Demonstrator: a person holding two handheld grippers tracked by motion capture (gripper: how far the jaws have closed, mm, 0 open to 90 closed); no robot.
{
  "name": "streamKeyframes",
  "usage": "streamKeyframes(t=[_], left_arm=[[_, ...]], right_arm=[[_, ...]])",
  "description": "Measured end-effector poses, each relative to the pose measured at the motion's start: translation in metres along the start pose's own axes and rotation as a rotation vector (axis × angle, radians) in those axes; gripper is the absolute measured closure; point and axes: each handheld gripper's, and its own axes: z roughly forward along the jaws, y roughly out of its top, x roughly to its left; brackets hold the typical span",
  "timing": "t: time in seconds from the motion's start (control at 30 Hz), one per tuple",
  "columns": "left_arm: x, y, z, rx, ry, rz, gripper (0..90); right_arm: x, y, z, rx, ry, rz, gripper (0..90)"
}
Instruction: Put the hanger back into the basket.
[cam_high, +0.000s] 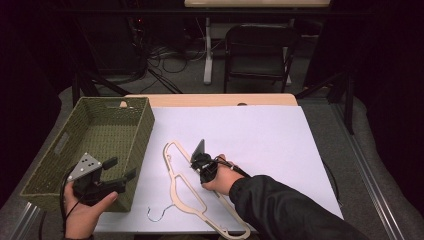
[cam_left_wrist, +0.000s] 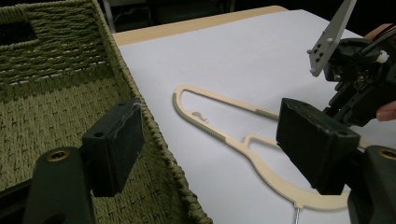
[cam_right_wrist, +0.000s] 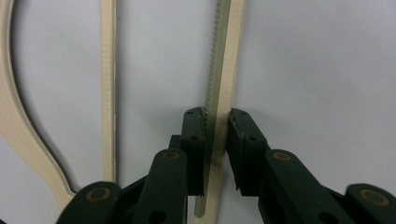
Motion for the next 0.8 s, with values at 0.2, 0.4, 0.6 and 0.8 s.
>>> streamKeyframes(t=[0.2, 0.4, 0.6, 0.8], left_arm=[[0.0001, 0.0001, -0.0005, -0.004, 0.0, -0.002, 23.5], [0.0005, -0.0001, -0.0004, -0.003, -0.001, -0.006, 23.7], [0.0008, -0.0002, -0.0009, -0.004, 0.001, -0.01, 23.9], [0.0011, -0.0003, -0.0011, -0.004, 0.001, -0.014, 24.0]], right_arm=[[-0.0045, 0.0015, 0.001, 0.0, 0.043, 0.047, 78.2], [-0.0049, 0.0023, 0.0011, 0.006, 0.046, 0.055, 78.8], [-0.0068, 0.0029, 0.0015, -0.013, 0.043, 0.071, 79.3], [-0.009, 0.0025, -0.0002, -0.013, 0.064, 0.078, 79.6]])
